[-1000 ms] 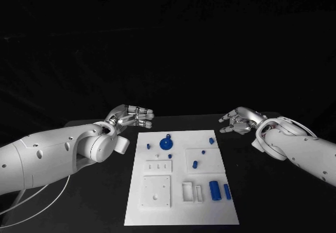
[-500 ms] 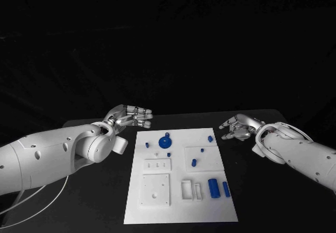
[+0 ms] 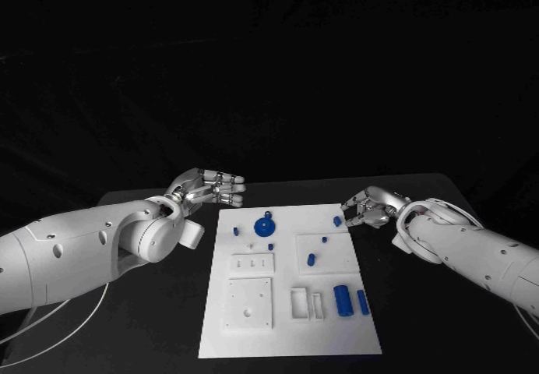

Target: Assemble the parts on the task board

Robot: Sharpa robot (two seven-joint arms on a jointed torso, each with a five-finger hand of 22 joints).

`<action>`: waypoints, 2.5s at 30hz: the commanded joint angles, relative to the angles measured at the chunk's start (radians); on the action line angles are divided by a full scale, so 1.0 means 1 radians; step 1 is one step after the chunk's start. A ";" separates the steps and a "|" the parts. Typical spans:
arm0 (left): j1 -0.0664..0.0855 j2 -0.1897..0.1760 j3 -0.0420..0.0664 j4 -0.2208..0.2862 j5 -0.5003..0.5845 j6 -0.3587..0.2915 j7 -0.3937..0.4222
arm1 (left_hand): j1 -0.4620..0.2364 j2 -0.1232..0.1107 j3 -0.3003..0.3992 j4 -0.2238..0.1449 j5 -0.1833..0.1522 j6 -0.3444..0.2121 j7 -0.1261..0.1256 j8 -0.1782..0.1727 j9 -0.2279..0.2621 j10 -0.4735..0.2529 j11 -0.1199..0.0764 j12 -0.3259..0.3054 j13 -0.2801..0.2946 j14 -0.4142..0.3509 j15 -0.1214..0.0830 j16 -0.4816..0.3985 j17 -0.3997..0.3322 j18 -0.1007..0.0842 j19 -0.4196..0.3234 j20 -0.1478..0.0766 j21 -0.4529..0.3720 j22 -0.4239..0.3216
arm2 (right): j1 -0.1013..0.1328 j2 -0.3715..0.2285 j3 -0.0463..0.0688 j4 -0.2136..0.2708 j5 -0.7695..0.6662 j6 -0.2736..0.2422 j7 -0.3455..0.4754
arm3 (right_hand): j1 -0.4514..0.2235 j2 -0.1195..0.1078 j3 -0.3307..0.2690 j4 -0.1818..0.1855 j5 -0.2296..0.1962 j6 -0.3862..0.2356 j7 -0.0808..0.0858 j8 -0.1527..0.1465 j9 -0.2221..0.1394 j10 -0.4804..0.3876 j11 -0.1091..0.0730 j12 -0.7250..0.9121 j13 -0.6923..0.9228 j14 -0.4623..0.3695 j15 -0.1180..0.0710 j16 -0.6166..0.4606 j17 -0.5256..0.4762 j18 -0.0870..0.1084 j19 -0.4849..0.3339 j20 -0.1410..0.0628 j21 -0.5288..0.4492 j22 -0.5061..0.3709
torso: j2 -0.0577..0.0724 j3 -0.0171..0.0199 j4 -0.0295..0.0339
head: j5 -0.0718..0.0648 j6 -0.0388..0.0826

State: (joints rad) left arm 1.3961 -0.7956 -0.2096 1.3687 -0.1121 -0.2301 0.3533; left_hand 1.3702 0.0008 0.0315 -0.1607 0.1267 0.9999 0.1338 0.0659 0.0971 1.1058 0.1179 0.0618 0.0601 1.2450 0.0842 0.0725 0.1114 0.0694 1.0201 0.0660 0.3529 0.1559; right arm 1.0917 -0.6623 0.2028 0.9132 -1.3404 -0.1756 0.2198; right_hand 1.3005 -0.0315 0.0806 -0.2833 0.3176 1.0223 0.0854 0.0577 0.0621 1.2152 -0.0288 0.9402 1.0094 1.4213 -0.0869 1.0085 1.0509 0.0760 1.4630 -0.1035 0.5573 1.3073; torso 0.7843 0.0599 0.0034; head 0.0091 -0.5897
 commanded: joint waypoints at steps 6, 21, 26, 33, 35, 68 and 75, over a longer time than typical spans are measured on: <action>0.000 0.000 0.001 0.008 -0.010 0.022 0.013 | 0.004 0.006 -0.003 -0.005 0.003 -0.005 0.002 -0.003 0.001 0.000 0.000 -0.004 -0.001 0.009 -0.001 -0.004 -0.001 0.002 -0.007 0.000 -0.003 0.000 | -0.002 0.020 0.000 -0.015 -0.024 0.024 0.010 | -0.007 0.001 0.009 -0.001 0.000 0.001 -0.002 0.004 0.000 0.001 -0.004 0.001 0.000 0.001 -0.003 0.004 0.001 -0.015 0.005 -0.007 0.002 0.063 | 0.004 0.0019 0.0048 | -0.001 -0.005; 0.000 0.000 0.002 0.011 -0.010 0.021 0.010 | 0.004 0.004 -0.006 -0.002 0.003 -0.015 0.010 -0.003 0.000 -0.005 0.008 -0.004 -0.001 0.008 0.002 -0.004 -0.001 0.005 -0.005 0.003 -0.004 -0.002 | -0.005 0.041 -0.001 -0.036 -0.037 0.028 0.008 | -0.005 -0.001 0.037 -0.001 -0.007 0.000 -0.002 0.004 0.000 0.000 -0.004 0.003 0.002 0.000 -0.004 0.005 0.003 -0.016 0.003 -0.008 0.003 0.063 | 0.005 0.0020 0.0055 | 0.000 -0.007; 0.000 0.000 0.002 0.011 -0.010 0.021 0.010 | 0.004 0.004 -0.006 -0.002 0.003 -0.015 0.010 -0.003 0.000 -0.005 0.008 -0.004 -0.001 0.008 0.002 -0.004 -0.001 0.005 -0.005 0.003 -0.004 -0.002 | -0.005 0.045 -0.001 -0.041 -0.040 0.028 0.007 | -0.004 -0.005 0.087 -0.002 -0.034 0.006 -0.002 0.004 0.000 0.000 -0.006 0.004 0.003 0.000 -0.005 0.005 0.005 -0.016 0.002 -0.009 0.007 0.064 | 0.005 0.0022 0.0048 | 0.000 -0.010; 0.000 0.000 0.002 0.011 -0.010 0.021 0.009 | 0.006 0.005 -0.007 0.001 0.003 -0.015 0.011 -0.003 0.002 -0.006 0.009 -0.004 -0.001 0.009 0.002 -0.004 0.000 0.006 -0.004 0.003 -0.004 -0.003 | -0.005 0.048 -0.002 -0.048 -0.042 0.029 0.006 | -0.012 -0.007 0.138 -0.002 -0.053 0.016 -0.004 0.004 0.000 0.001 -0.006 0.009 0.007 0.001 -0.006 0.007 0.007 -0.016 0.001 -0.010 0.013 0.064 | 0.004 0.0020 0.0039 | 0.000 -0.013; 0.000 0.000 0.002 0.012 -0.010 0.020 0.009 | 0.006 0.005 -0.007 0.001 0.003 -0.015 0.011 -0.003 0.002 -0.006 0.009 -0.004 -0.001 0.009 0.002 -0.004 0.000 0.006 -0.004 0.003 -0.004 -0.003 | -0.005 0.049 -0.002 -0.049 -0.043 0.031 0.006 | -0.013 -0.004 0.147 -0.002 -0.057 0.021 -0.006 0.004 0.000 0.003 -0.007 0.012 0.009 0.002 -0.006 0.009 0.009 -0.016 0.001 -0.010 0.014 0.064 | 0.004 0.0020 0.0043 | 0.000 -0.013; 0.000 0.007 0.002 0.006 -0.010 0.020 0.006 | 0.008 0.005 -0.007 0.003 0.003 -0.016 0.013 -0.003 0.002 -0.005 0.009 -0.004 -0.001 0.009 0.002 -0.004 0.001 0.006 -0.003 0.003 -0.004 -0.004 | -0.005 0.068 -0.008 -0.061 -0.048 0.049 0.003 | -0.021 0.003 0.162 0.000 -0.079 0.038 -0.008 0.004 0.000 0.005 -0.006 0.020 0.015 0.002 -0.006 0.012 0.014 -0.017 0.000 -0.011 0.021 0.065 | 0.005 0.0042 0.0038 | 0.001 -0.015; 0.000 0.006 0.002 0.007 -0.010 0.020 0.005 | 0.007 0.006 -0.007 0.005 0.003 -0.018 0.013 -0.003 0.002 -0.005 0.009 -0.004 -0.001 0.009 0.002 -0.004 0.001 0.007 -0.003 0.003 -0.004 -0.005 | -0.005 0.075 -0.009 -0.070 -0.049 0.039 0.003 | -0.029 0.022 0.174 0.000 -0.095 0.092 -0.007 0.005 0.002 0.007 0.003 0.030 0.023 0.005 -0.001 0.016 0.017 -0.014 0.002 -0.007 0.027 0.066 | 0.006 0.0054 0.0046 | 0.000 -0.015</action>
State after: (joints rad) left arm 1.3962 -0.7912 -0.2082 1.3741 -0.1180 -0.2250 0.3512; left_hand 1.3702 0.0008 0.0260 -0.1607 0.1267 0.9876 0.1463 0.0659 0.0978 1.1023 0.1215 0.0618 0.0599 1.2487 0.0877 0.0726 0.1116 0.0694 1.0202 0.0660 0.3533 0.1528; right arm 1.0871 -0.5896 0.1940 0.8452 -1.3805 -0.1409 0.2193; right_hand 1.2728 -0.0170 0.2503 -0.2847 0.2233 1.1107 0.0784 0.0576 0.0626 1.2210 -0.0302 0.9642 1.0317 1.4214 -0.0867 1.0205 1.0671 0.0760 1.4630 -0.1107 0.5826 1.3073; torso 0.7890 0.0641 0.0074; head 0.0094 -0.6048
